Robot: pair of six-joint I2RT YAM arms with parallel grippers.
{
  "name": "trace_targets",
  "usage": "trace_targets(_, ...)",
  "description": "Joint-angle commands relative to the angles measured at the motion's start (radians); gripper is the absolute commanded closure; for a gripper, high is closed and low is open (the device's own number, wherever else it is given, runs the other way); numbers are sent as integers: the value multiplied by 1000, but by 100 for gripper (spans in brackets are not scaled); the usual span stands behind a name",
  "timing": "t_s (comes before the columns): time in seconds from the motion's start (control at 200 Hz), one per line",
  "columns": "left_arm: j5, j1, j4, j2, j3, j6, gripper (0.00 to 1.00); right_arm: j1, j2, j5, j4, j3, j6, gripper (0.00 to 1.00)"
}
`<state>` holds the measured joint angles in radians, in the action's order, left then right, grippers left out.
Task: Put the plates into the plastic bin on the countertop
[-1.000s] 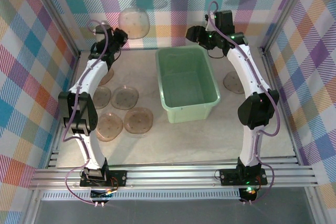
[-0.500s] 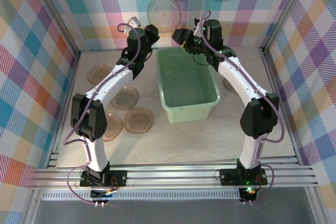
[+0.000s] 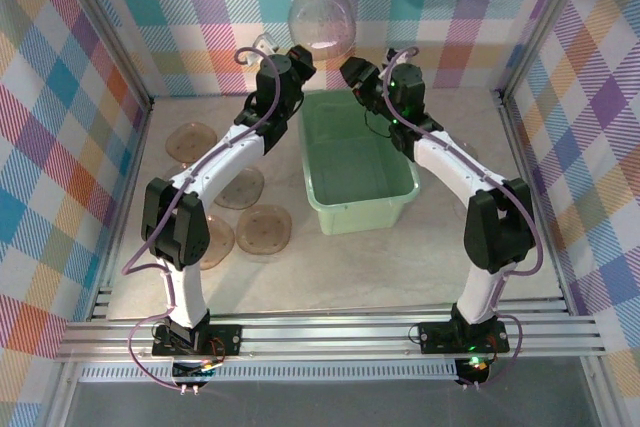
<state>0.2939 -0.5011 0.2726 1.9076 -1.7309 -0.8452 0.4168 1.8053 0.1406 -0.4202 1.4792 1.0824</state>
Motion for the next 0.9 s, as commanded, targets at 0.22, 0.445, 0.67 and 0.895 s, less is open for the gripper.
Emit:
trace_targets(0.22,39,-20,66,22,-5,-1,100,21,46,-52,-356,-3,137,53)
trace_targets(0.445,48,-25,88,19,2,19,100,26,84,-24,-277,51,162,56)
trace_targets(0.67,54,-31,97,16,5,47,100,28,93,-31,-274,53,169,57)
trace_targets(0.895,67,-40,133,15,30,46,100,31,133,-34,-281,81,222,62)
